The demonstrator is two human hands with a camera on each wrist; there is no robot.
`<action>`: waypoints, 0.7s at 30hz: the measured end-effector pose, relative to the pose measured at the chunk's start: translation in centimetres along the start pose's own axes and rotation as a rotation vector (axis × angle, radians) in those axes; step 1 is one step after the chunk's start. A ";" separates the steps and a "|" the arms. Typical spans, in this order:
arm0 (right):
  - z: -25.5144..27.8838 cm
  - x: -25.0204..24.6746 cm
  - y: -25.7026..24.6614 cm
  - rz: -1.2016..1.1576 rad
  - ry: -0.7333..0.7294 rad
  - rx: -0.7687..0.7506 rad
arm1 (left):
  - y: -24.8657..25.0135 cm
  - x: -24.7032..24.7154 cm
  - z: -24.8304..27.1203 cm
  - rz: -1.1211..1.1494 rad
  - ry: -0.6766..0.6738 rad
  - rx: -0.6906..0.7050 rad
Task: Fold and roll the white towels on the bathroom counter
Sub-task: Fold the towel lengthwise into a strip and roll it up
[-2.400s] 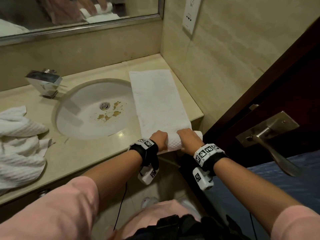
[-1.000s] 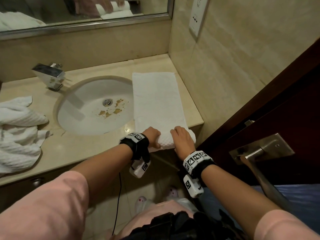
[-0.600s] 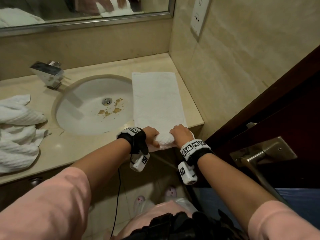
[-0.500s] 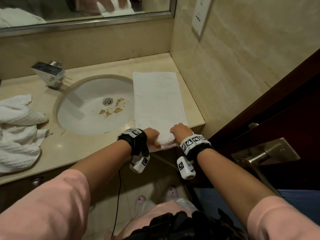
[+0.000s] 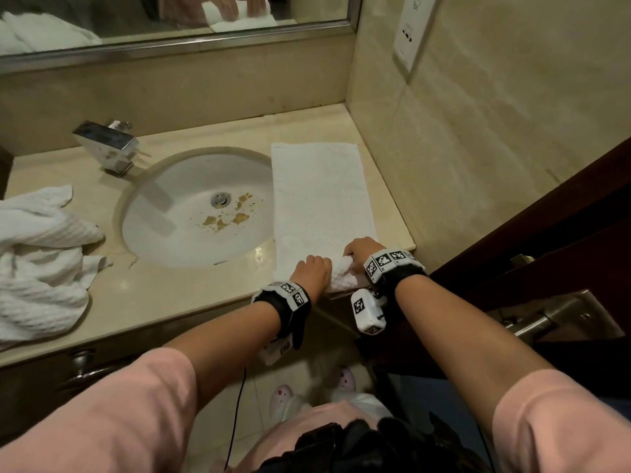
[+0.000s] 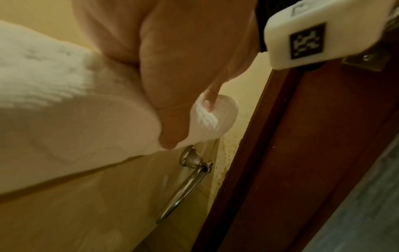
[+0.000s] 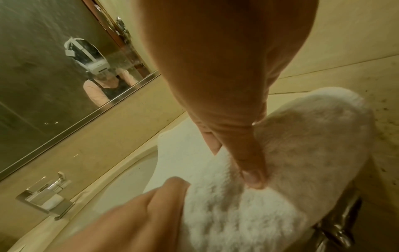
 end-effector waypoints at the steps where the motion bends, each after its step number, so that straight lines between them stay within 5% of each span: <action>1: 0.6 -0.4 0.2 -0.033 0.033 0.006 | -0.3 -0.2 -0.3 0.024 0.006 0.010; 10: 6.3 -1.1 -1.9 -0.137 0.535 -0.120 | -2.4 -1.4 -1.5 0.178 -0.107 0.153; 15: 6.8 2.0 -2.3 0.027 0.479 -0.224 | -3.2 -1.2 -2.4 0.181 -0.166 0.189; 21: 4.9 0.4 -3.1 0.162 0.440 -0.164 | -3.2 -1.1 -2.4 0.196 -0.173 0.216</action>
Point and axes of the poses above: each hand's wrist, its own z-axis away from the middle knuckle, its own x-axis out of the palm, y = z × x, the point moved 9 cm from there along -z, towards the middle knuckle, and after that the axes turned 7 degrees about x, right-handed, at the moved point
